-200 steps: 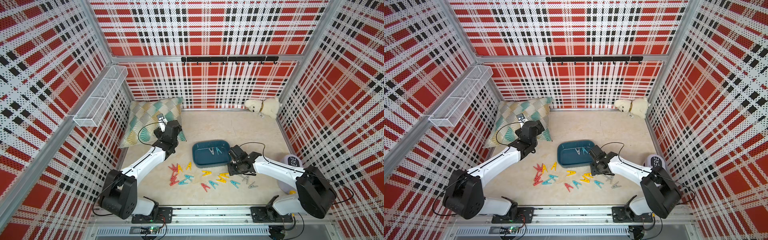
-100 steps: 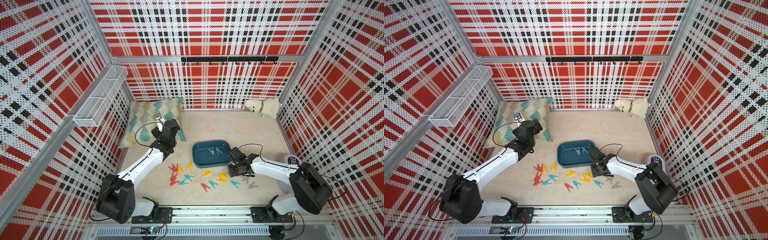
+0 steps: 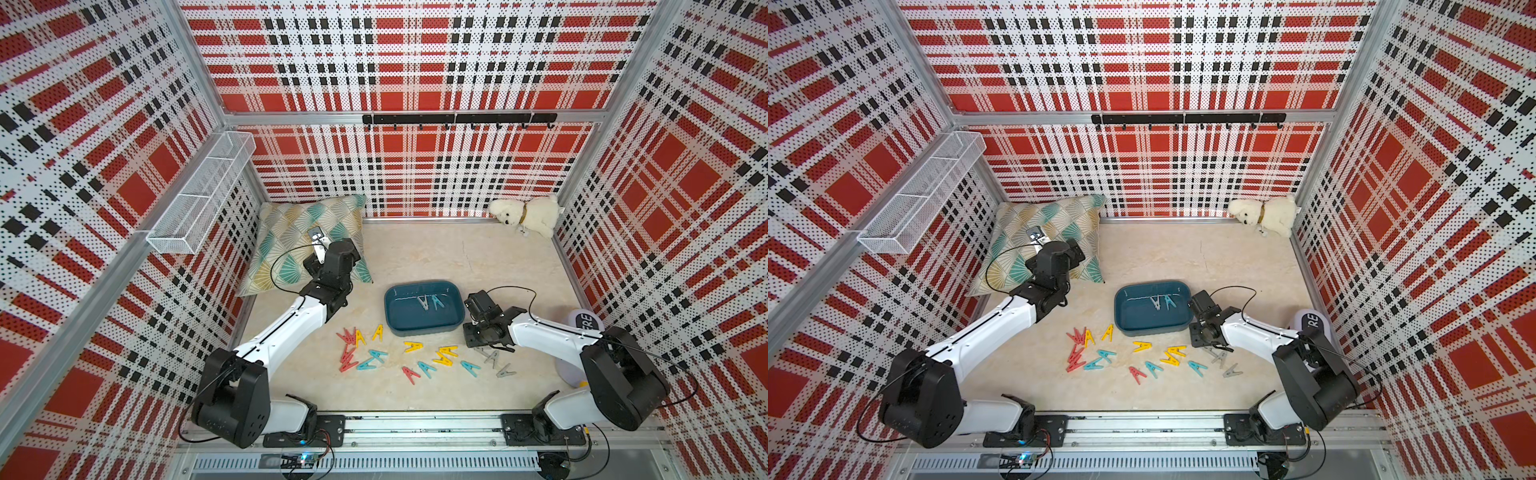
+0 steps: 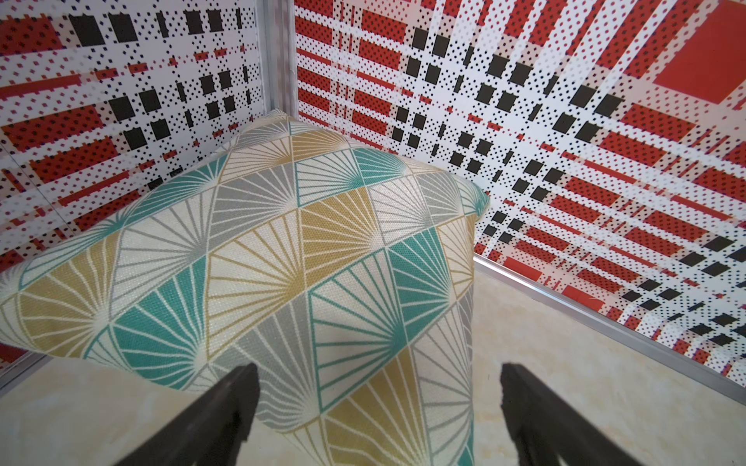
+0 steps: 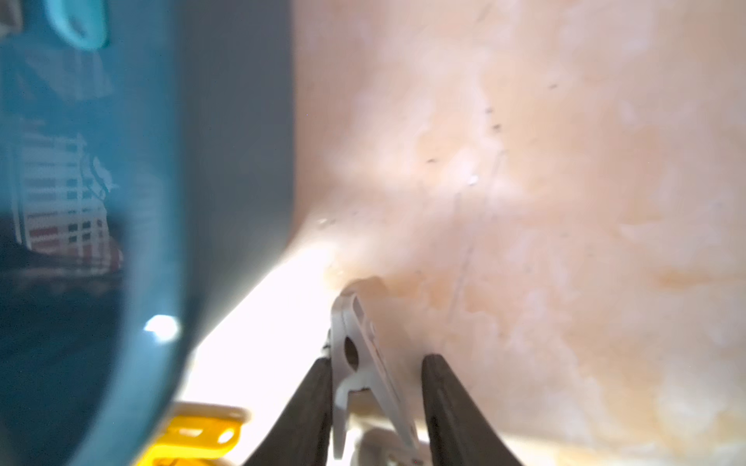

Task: Put the clothespins into the storage box
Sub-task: Pick up the clothespin from the center of the board.

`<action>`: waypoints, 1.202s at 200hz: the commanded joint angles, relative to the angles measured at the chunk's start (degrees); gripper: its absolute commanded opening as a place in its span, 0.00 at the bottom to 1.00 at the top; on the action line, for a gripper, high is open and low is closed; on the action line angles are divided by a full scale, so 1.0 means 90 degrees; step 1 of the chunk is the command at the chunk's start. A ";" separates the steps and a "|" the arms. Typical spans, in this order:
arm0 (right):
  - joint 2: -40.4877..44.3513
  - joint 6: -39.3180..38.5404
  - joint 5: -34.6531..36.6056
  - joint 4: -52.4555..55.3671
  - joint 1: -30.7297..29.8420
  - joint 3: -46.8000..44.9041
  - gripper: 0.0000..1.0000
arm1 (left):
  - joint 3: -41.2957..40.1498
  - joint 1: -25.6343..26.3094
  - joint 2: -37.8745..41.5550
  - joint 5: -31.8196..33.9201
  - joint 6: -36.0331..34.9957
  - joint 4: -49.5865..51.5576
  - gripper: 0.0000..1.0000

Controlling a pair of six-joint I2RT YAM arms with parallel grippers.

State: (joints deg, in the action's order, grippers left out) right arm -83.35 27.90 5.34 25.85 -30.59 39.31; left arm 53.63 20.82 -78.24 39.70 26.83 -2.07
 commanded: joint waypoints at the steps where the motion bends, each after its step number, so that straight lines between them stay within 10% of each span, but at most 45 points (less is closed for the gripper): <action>1: -0.0192 -0.0004 0.0153 0.0060 0.0281 -0.0181 0.41 | 0.0024 -0.0018 0.0158 -0.0018 0.0007 0.0042 0.99; 102: -0.0899 -0.0102 0.0207 0.0240 0.0619 0.0407 0.49 | 0.0135 0.0021 0.0202 0.0090 -0.0068 0.0171 0.99; 240: -0.0582 0.0126 0.0440 0.0535 0.0396 0.0150 0.34 | -0.0031 -0.0038 0.0265 0.0033 -0.0060 0.0103 0.99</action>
State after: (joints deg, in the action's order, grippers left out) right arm -87.44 28.60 8.86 25.58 -26.63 42.68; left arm 53.63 20.91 -76.82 39.88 26.68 -0.86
